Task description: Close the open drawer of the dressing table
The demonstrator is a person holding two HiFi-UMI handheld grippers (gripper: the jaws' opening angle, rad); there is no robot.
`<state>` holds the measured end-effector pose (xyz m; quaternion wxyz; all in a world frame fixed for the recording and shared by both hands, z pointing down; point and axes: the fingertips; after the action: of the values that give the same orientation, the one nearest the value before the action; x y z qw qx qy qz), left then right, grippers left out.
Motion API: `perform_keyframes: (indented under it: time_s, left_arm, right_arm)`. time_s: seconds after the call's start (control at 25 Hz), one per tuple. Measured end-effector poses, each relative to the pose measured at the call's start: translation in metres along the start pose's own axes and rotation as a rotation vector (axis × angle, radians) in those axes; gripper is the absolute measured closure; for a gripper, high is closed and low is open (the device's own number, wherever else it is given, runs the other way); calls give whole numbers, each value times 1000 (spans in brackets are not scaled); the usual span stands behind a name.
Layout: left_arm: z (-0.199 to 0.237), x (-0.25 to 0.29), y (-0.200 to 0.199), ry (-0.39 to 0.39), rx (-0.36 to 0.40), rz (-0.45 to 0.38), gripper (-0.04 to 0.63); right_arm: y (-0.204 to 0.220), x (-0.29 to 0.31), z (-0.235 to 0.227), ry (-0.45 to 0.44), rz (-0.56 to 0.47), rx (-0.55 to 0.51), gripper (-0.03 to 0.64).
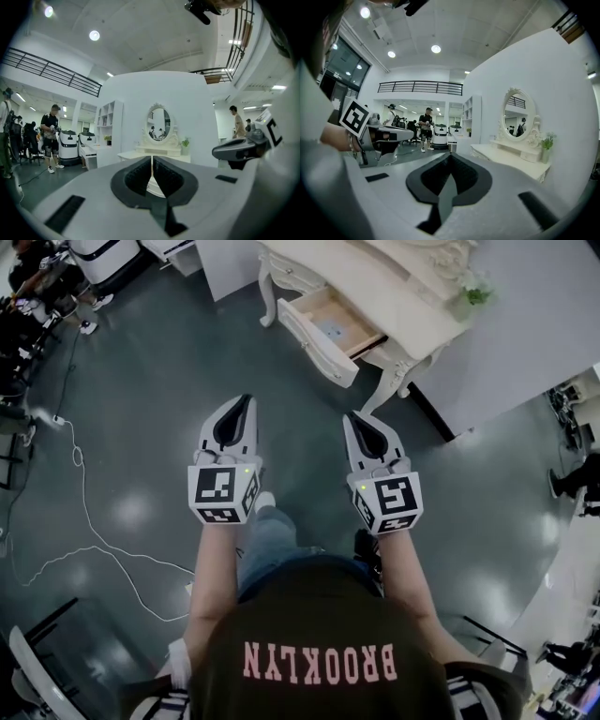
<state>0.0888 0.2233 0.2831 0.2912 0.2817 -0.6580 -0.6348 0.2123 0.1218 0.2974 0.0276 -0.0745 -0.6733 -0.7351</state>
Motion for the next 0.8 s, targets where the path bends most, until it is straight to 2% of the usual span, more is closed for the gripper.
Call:
perform_keyframes:
  time_s: [0.24,0.48,0.64,0.8]
  left_arm:
    - [34,57,1,79,-7,21,584]
    - [65,110,-2,140,-2,24,584]
    - [79,135,2,197,3,32,584]
    - [89,154,9,219,-6,45,584]
  right_arm:
    - [-9,51,-18,81,9,17,620]
    - [-9,110,-30,131,64,16,620]
    - [-11,135,-38,187,70,25,618]
    - [-8,150,-43,223,86,42,620]
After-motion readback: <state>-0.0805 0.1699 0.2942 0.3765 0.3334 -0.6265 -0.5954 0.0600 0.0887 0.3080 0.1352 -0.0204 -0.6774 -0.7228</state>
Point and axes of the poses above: the fingertips, and each gripper's own axes: x forward along the fingers, z to its left, y out of its underside, and after that the axes turned 15 degrees about -y, right-handed
